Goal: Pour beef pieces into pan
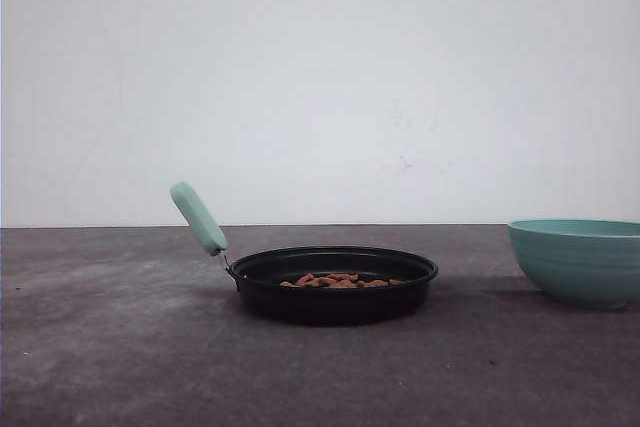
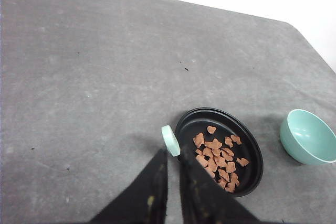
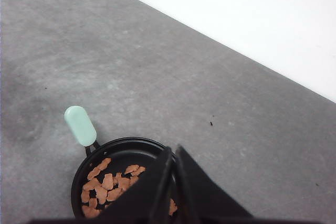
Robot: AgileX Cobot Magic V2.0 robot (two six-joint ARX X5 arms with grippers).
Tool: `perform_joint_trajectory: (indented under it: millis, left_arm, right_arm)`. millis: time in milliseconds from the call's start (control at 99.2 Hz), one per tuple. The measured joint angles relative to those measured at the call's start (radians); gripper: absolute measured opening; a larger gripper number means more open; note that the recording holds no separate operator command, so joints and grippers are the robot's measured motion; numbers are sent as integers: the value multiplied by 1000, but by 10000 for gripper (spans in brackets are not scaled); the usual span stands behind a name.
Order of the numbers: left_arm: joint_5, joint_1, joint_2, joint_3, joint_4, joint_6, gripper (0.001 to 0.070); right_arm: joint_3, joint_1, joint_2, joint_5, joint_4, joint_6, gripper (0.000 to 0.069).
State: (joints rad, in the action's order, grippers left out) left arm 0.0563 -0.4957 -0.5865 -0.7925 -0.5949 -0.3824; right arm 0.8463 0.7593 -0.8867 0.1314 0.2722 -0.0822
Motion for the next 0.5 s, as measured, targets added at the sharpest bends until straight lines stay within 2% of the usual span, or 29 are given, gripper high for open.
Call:
perform_joint_trajectory:
  millis: [232,383,504]
  left_arm:
    - [0,0,1,0,0,0,15]
    - [0,0,1,0,0,0,15]
    - [0,0,1,0,0,0,15]
  right_arm:
    - [0,0,13,1,3,0,7]
    - [0,-16,99,26,12,3,7]
    - [0,-97,231,80,155,8,7]
